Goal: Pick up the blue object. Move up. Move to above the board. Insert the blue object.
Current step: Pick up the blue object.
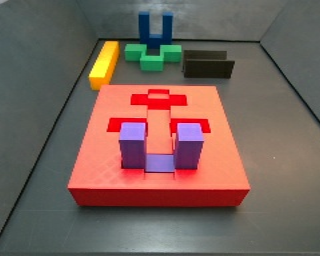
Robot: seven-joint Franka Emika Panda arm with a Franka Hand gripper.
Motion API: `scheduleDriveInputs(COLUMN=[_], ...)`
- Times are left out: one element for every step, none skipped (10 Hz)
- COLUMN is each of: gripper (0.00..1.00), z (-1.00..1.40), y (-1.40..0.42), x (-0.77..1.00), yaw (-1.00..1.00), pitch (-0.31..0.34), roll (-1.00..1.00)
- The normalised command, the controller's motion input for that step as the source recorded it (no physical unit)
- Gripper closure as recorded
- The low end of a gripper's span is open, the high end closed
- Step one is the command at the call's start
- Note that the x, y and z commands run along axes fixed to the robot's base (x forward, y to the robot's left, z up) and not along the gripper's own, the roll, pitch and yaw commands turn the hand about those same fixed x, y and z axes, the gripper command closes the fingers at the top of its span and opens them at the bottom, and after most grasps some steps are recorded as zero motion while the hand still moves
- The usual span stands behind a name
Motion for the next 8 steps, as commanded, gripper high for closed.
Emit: scheduleDriveInputs(gripper=[0.00,0.00,0.00,0.00,0.00,0.00,0.00,0.00], z=[0.00,0.00,0.00,0.00,0.00,0.00,0.17,0.43], y=[0.02,0.00,0.49,0.77,0.74,0.71,0.66,0.61], x=[0.00,0.00,0.07,0.00,-0.07,-0.09,0.00,0.33], yaw=[0.00,0.00,0.04,0.00,-0.02,-0.01,-0.08,-0.13], pitch=[0.000,0.000,0.000,0.000,0.000,0.000,0.009,0.103], roll=[-0.01,-0.01,-0.20,-0.17,-0.15,-0.14,-0.14,-0.19])
